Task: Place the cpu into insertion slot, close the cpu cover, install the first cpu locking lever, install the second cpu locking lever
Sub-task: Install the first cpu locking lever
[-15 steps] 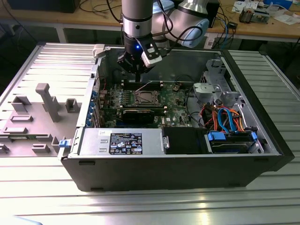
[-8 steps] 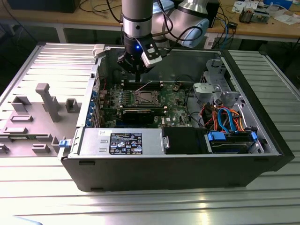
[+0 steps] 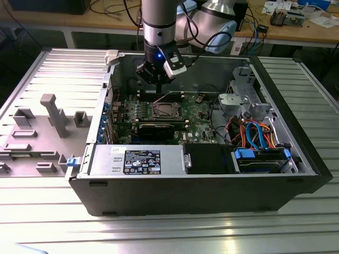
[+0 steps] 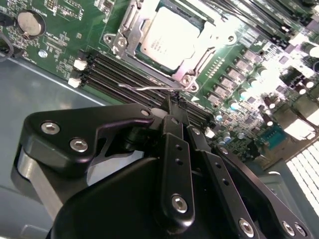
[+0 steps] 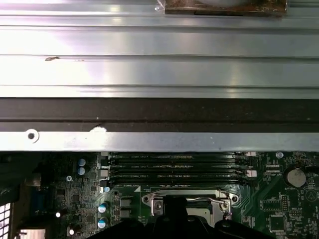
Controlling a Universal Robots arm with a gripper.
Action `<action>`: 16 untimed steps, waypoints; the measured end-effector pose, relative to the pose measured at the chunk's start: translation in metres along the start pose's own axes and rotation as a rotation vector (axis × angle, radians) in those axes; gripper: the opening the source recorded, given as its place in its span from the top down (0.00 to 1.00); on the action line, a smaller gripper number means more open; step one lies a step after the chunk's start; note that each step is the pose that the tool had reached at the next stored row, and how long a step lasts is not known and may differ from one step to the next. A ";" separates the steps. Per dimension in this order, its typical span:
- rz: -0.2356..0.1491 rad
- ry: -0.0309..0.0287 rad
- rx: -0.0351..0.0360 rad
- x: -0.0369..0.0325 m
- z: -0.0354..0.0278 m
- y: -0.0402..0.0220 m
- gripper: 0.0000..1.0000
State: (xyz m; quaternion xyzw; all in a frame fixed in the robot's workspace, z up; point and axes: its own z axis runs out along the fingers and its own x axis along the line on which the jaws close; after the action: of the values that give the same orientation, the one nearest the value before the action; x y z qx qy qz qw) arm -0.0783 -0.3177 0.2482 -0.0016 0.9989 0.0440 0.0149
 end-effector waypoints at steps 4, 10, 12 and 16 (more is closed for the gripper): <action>-0.033 0.0027 0.0020 -0.0046 0.0054 0.0030 0.89; -0.045 0.0044 0.0082 -0.0134 0.0132 0.0085 0.89; -0.046 0.0051 0.0086 -0.0170 0.0145 0.0106 0.89; -0.046 0.0059 0.0094 -0.0256 0.0175 0.0154 0.89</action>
State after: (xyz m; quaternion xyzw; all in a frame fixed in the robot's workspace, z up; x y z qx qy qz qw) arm -0.0523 -0.3007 0.2329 -0.0246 0.9989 0.0390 0.0129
